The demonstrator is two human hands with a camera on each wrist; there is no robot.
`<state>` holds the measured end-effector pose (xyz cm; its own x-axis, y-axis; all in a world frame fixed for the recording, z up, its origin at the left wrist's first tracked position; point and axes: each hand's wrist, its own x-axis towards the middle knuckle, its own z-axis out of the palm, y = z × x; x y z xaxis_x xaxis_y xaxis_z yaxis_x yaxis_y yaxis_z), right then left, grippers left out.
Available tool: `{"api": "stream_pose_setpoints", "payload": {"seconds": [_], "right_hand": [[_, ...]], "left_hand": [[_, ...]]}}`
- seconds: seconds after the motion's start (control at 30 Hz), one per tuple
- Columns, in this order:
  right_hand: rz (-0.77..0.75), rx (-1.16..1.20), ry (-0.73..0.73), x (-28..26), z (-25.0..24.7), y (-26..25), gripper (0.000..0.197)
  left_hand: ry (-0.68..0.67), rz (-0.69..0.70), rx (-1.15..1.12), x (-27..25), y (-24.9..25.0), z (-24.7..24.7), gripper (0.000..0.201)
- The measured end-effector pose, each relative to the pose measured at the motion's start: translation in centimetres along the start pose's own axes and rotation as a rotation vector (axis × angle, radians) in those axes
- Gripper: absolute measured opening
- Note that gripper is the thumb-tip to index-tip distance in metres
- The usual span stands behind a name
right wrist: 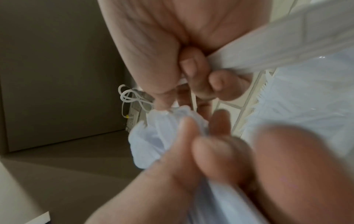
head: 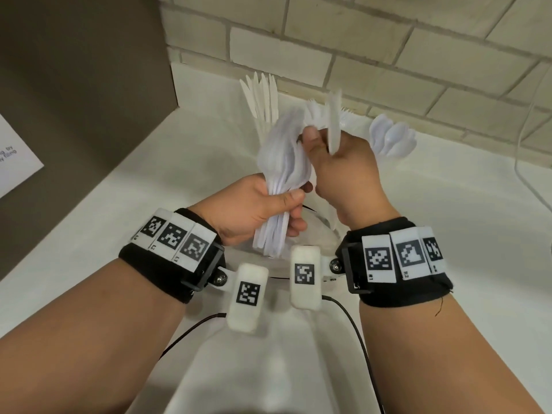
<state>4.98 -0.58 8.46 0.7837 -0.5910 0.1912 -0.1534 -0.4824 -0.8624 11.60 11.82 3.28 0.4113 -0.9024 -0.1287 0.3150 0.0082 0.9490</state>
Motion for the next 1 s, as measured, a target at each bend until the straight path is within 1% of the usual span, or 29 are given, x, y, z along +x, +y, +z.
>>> {"api": "stream_pose_setpoints", "payload": {"seconds": [0.07, 0.1, 0.17, 0.2, 0.27, 0.33, 0.4, 0.47, 0.53, 0.6, 0.67, 0.7, 0.8, 0.93, 1.0], "right_hand": [[0.038, 0.185, 0.004, 0.1, -0.4, -0.2, 0.030], [0.014, 0.236, -0.026, 0.2, -0.7, -0.3, 0.031], [-0.070, 0.248, -0.096, 0.4, -1.0, -0.2, 0.029], [-0.081, 0.260, -0.115, 0.5, -1.1, -0.1, 0.023], [-0.040, 0.328, -0.155, 0.5, -1.2, 0.2, 0.014], [-0.014, 0.386, -0.212, 0.5, -1.4, 0.7, 0.014], [-0.001, 0.376, -0.254, 0.4, -1.5, 0.9, 0.018], [0.010, 0.342, -0.281, 0.2, -1.3, 0.9, 0.022], [0.020, 0.332, -0.254, 0.4, -1.2, 0.6, 0.020], [0.082, 0.372, -0.136, 1.2, -1.5, 0.2, 0.019], [0.145, 0.475, -0.007, 2.7, -2.0, -0.4, 0.021], [0.141, 0.533, 0.033, 3.5, -2.1, -0.8, 0.024], [0.015, 0.609, 0.075, 6.0, -1.9, -2.1, 0.035], [-0.152, 0.561, 0.071, 9.5, 0.2, -3.9, 0.034], [-0.199, 0.537, 0.075, 11.2, 1.8, -4.1, 0.033]], "left_hand": [[0.117, 0.040, 0.301, 0.0, 0.4, 0.4, 0.010], [0.169, 0.072, 0.478, 0.1, 0.6, 0.5, 0.008], [0.244, 0.134, 0.742, 0.4, 0.6, 0.5, 0.023], [0.279, 0.150, 0.805, 0.6, 0.5, 0.4, 0.028], [0.360, 0.197, 0.859, 0.8, 0.2, 0.3, 0.031], [0.425, 0.227, 0.878, 0.9, -0.1, 0.3, 0.033], [0.455, 0.213, 0.878, 1.0, -0.3, 0.4, 0.036], [0.468, 0.179, 0.834, 1.1, -0.1, 0.6, 0.037], [0.467, 0.158, 0.769, 1.1, 0.1, 0.7, 0.038], [0.456, 0.138, 0.697, 1.0, 0.4, 0.5, 0.037], [0.415, 0.116, 0.592, 0.6, 0.5, 0.0, 0.028], [0.390, 0.098, 0.513, 0.5, 0.6, -0.2, 0.023], [0.361, 0.023, 0.222, 0.1, 0.9, -0.9, 0.019], [0.420, -0.060, -0.094, 0.1, 1.5, -1.9, 0.008], [0.413, -0.088, -0.236, 0.1, 1.5, -2.6, 0.007]]}}
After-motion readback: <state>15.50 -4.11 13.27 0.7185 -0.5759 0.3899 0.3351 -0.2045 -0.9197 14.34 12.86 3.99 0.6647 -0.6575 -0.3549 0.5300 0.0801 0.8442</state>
